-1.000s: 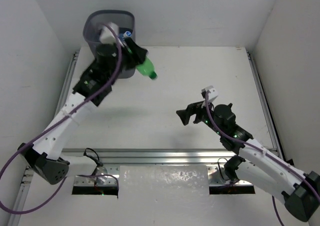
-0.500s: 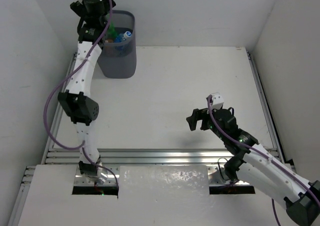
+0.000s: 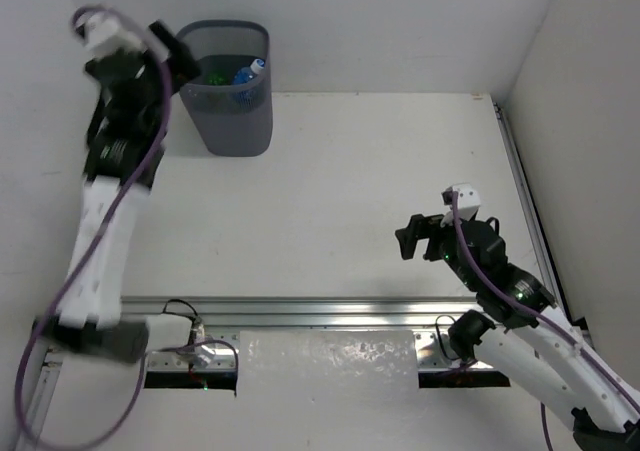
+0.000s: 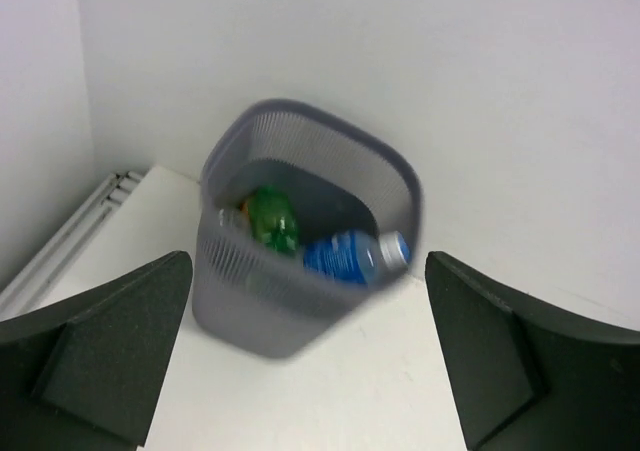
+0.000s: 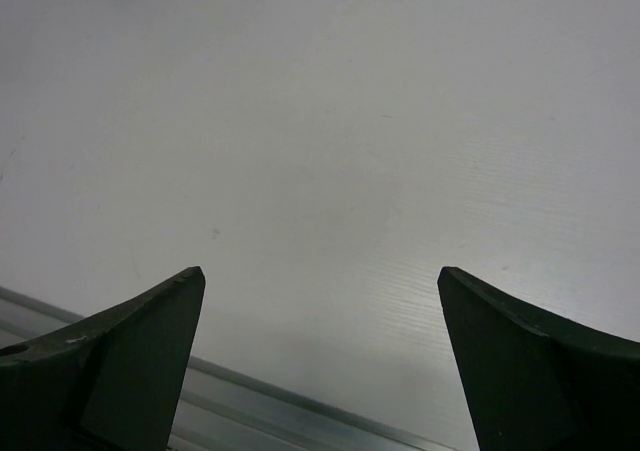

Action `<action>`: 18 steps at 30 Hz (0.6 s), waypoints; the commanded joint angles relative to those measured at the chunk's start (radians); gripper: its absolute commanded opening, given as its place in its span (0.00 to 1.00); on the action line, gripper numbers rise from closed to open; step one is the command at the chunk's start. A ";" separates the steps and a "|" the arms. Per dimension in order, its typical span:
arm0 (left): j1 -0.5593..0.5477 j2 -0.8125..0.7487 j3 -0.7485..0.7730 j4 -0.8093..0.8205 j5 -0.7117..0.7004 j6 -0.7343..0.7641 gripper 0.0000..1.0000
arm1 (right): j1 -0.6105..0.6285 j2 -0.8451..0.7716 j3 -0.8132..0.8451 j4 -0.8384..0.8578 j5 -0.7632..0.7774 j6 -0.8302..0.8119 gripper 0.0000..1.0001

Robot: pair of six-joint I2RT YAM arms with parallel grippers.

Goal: Put the plastic bottles in the bin

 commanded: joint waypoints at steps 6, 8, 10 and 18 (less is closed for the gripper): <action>-0.002 -0.834 -0.822 0.003 0.276 -0.028 1.00 | -0.002 -0.082 0.172 -0.284 0.156 -0.044 0.99; -0.008 -0.941 -0.893 -0.022 0.300 0.014 1.00 | -0.002 -0.094 0.192 -0.318 0.160 -0.050 0.99; -0.036 -1.015 -1.005 -0.017 0.286 -0.003 1.00 | -0.001 -0.116 0.200 -0.360 0.186 -0.058 0.99; -0.044 -1.175 -1.159 0.003 0.316 -0.007 1.00 | -0.002 -0.186 0.153 -0.365 0.231 -0.110 0.99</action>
